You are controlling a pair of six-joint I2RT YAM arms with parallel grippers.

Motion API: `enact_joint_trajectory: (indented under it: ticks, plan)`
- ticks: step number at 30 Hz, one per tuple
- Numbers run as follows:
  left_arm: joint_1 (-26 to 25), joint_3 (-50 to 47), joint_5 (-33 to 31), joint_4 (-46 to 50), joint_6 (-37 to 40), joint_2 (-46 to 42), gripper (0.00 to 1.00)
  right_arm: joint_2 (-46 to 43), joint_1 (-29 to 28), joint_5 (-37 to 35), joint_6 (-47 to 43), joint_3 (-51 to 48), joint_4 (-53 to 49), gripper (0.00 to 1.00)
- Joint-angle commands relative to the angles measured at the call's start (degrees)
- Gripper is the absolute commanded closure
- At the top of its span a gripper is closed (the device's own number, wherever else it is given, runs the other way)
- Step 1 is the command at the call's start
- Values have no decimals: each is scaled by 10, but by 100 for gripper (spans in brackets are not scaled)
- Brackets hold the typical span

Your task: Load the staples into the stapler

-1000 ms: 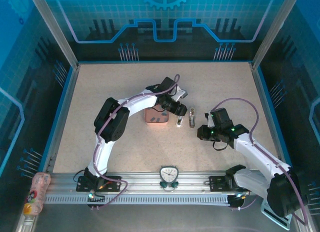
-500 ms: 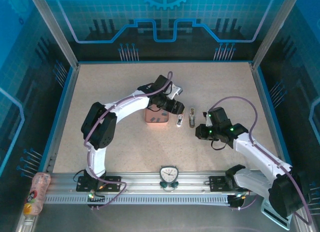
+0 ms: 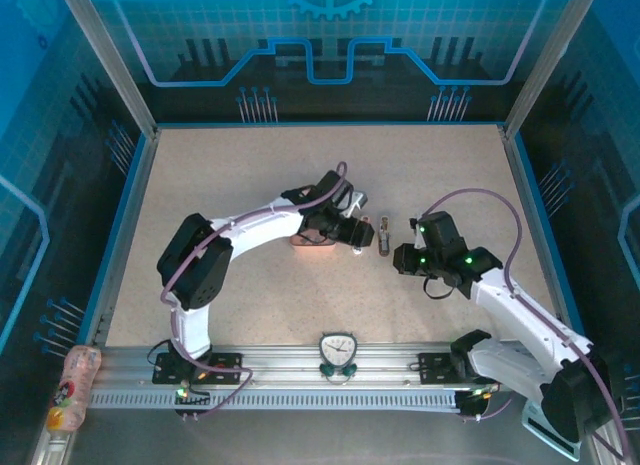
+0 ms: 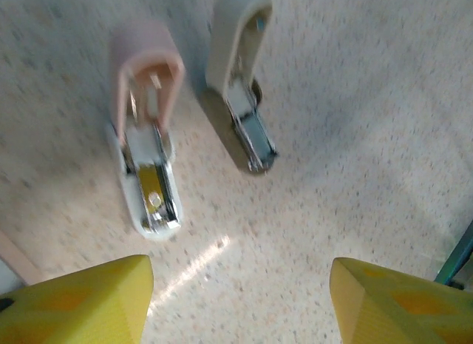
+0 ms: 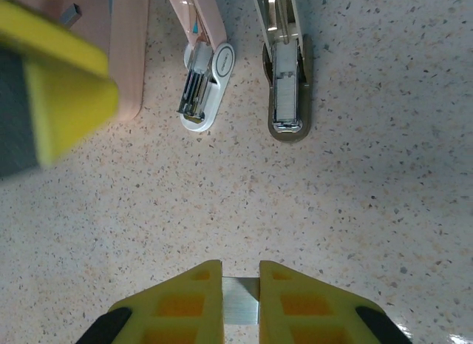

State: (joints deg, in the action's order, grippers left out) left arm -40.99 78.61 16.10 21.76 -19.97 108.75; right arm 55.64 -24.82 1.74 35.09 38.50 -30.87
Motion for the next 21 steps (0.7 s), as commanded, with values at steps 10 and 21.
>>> enact_joint_trajectory:
  ticks: [10, 21]
  plan:
    - [-24, -74, -53, -17, -38, -27, 34, -15, -3, -17, -9, 17, -31, 84]
    - [1, -63, -113, -12, -4, 0, 31, -18, 0, -22, -14, 23, -35, 85]
